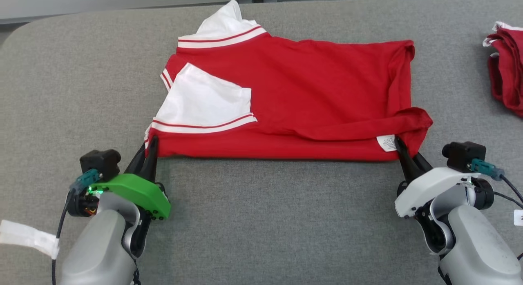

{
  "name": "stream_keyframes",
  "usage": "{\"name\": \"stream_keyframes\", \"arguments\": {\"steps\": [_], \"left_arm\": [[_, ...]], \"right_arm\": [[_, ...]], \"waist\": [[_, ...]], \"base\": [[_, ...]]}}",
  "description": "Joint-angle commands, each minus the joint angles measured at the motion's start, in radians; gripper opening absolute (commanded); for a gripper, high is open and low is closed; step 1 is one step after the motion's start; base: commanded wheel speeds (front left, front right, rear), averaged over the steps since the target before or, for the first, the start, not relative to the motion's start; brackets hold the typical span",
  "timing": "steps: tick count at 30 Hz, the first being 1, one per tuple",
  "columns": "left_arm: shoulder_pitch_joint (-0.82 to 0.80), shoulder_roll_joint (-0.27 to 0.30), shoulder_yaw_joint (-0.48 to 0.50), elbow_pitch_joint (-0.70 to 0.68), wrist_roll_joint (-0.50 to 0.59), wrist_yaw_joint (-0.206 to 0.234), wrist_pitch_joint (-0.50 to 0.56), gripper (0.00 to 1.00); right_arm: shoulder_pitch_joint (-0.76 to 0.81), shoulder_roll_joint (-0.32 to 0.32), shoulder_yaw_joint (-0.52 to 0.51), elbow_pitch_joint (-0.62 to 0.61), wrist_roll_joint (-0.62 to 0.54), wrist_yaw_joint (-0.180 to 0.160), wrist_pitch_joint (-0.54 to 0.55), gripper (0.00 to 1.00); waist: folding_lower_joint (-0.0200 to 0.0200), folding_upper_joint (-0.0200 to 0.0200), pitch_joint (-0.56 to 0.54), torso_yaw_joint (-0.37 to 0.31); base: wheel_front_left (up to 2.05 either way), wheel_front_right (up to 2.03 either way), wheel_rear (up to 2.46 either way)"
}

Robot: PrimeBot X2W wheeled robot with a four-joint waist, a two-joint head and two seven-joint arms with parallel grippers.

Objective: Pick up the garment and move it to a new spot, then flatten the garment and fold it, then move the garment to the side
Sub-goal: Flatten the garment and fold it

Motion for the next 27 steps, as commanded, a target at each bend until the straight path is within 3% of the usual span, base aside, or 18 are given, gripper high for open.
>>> {"name": "stream_keyframes", "arguments": {"steps": [1, 11, 18, 19, 20, 21, 27], "left_arm": [[0.041, 0.017, 0.013, -0.020, -0.008, 0.009, -0.007, 0.00], [0.387, 0.052, 0.059, -0.312, 0.000, 0.091, 0.001, 0.00], [0.540, 0.064, 0.032, -0.447, -0.009, 0.136, 0.049, 0.00], [0.546, 0.064, 0.029, -0.459, -0.005, 0.143, 0.051, 0.00], [0.547, 0.061, 0.030, -0.468, -0.004, 0.146, 0.048, 0.41], [0.548, 0.060, 0.026, -0.472, 0.002, 0.150, 0.047, 1.00], [0.505, 0.055, 0.037, -0.503, 0.037, 0.167, 0.017, 1.00]], "right_arm": [[0.031, -0.007, 0.002, -0.015, 0.014, -0.001, -0.011, 0.00], [0.314, -0.024, -0.019, -0.258, 0.056, -0.001, 0.061, 0.00], [0.484, 0.022, -0.089, -0.403, 0.049, -0.001, 0.145, 0.00], [0.493, 0.029, -0.095, -0.416, 0.042, -0.001, 0.155, 0.29], [0.497, 0.037, -0.100, -0.422, 0.039, -0.001, 0.159, 0.97], [0.498, 0.052, -0.107, -0.426, 0.043, -0.001, 0.164, 1.00], [0.466, 0.083, -0.147, -0.467, 0.013, -0.001, 0.135, 1.00]], "waist": [[0.0000, 0.0000, -0.051, 0.006], [0.0000, 0.0000, -0.140, 0.007], [0.0000, 0.0000, -0.144, 0.004], [0.0000, 0.0000, -0.147, 0.002], [0.0000, 0.0000, -0.150, 0.001], [0.0000, 0.0000, -0.152, -0.002], [0.0000, 0.0000, -0.183, -0.013]], "base": [[0.00, 0.00, 0.00], [0.00, 0.00, 0.00], [0.00, 0.00, 0.00], [0.00, 0.00, 0.00], [0.00, 0.00, 0.00], [0.00, 0.00, 0.00], [0.00, 0.00, 0.00]]}}
